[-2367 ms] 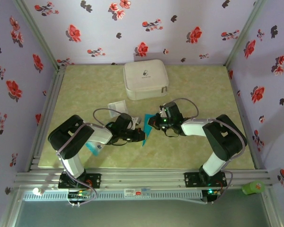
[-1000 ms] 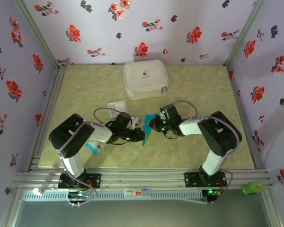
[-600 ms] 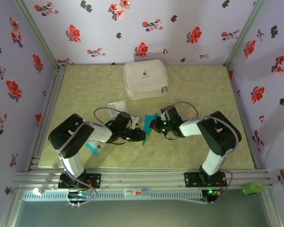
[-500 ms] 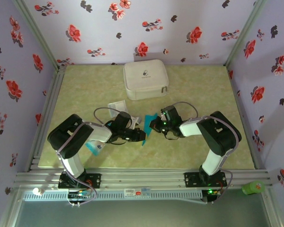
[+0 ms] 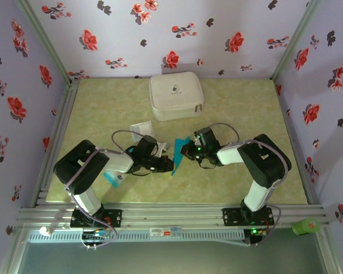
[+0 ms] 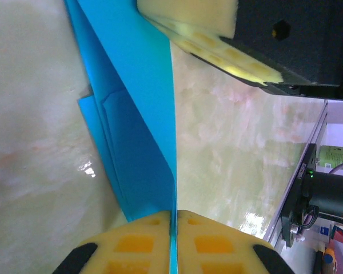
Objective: Fold a paper plane with a square sheet of paper (pick it up from the middle)
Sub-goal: Fold the wing for the fifth time at the center of the table.
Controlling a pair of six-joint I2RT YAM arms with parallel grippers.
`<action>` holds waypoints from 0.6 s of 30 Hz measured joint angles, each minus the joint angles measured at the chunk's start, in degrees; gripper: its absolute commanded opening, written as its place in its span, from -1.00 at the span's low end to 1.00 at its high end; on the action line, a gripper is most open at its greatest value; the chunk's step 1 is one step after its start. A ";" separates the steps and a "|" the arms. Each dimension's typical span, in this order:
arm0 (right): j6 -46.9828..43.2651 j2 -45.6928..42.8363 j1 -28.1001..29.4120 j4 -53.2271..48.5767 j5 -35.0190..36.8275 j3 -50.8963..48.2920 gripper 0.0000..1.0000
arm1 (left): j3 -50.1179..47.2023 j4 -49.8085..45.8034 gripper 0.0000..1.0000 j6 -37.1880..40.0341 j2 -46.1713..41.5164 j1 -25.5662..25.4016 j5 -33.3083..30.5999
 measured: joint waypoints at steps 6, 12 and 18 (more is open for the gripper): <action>0.00 0.09 -0.04 0.00 -0.20 0.00 -0.93 | -0.66 -0.50 -0.56 0.02 -0.50 0.00 0.09; 0.00 0.09 -0.04 0.00 -0.22 0.00 -0.94 | -0.63 -0.81 -0.43 -1.07 -3.26 0.00 -0.28; 0.00 0.09 -0.04 0.00 -0.26 0.00 -0.94 | 0.46 -0.83 -0.50 -2.16 -3.45 0.02 -1.44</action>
